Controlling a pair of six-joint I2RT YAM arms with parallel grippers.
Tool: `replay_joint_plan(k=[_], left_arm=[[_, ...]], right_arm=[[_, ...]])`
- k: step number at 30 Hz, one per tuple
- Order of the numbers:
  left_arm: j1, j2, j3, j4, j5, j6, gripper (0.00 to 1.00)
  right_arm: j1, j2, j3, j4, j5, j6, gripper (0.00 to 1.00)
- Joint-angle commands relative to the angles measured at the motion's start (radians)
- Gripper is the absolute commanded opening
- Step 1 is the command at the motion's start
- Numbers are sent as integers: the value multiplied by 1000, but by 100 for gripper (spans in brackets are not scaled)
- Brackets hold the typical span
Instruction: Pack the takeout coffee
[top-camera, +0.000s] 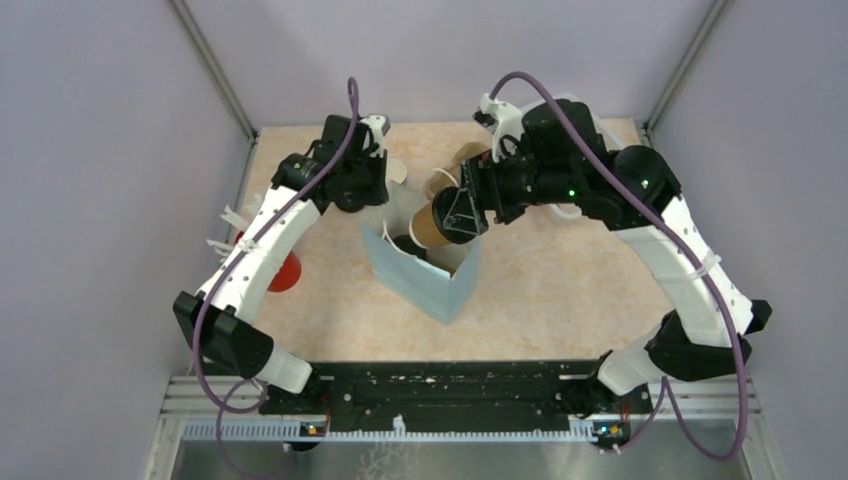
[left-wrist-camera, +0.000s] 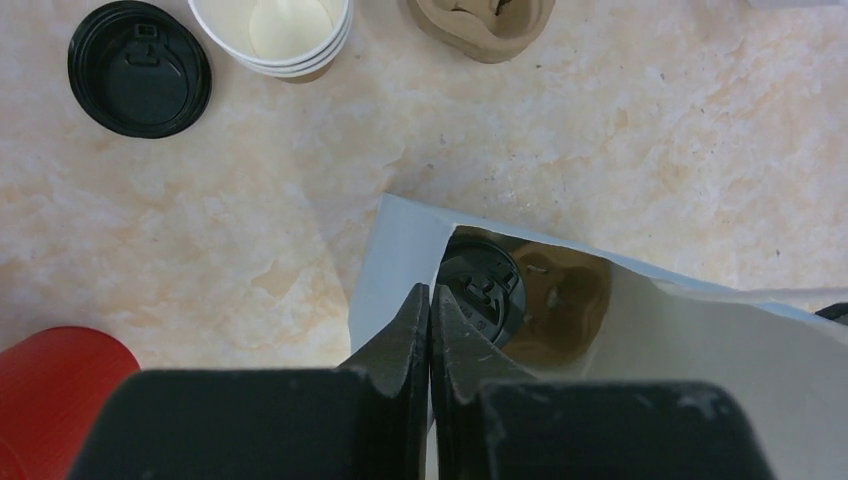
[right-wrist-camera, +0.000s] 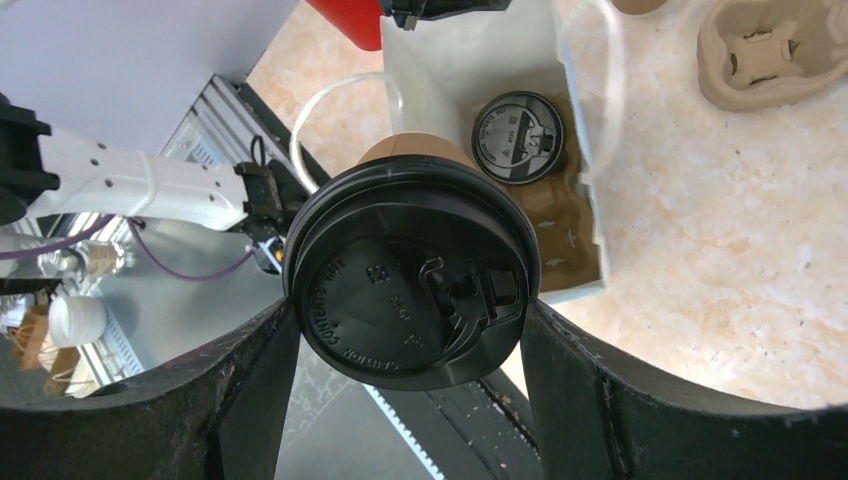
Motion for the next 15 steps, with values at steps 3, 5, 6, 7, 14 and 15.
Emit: replay_joint_plan(k=[3,5,6,7,14,15], left_arm=[[2,-61,-42,103,34,23,0],[3,-98,-71,122,44,22,0],[2,-116,-87,131,50,21,0],[2,-137,-104,150,60,21,0],[3,-305,-237,278,115,5,0],[2,-326,-250,291,121,1,0]], right_arm=[[94,94,126,-92,141,-27,62],[121,125,164,-120,176,-31,62],[134,138,180,-135,189,-33,62],[151,152,191,-150,219,-37,62],[238,214,206,-202,335,-60,61],[254,227,210,-211,358,-64,61]])
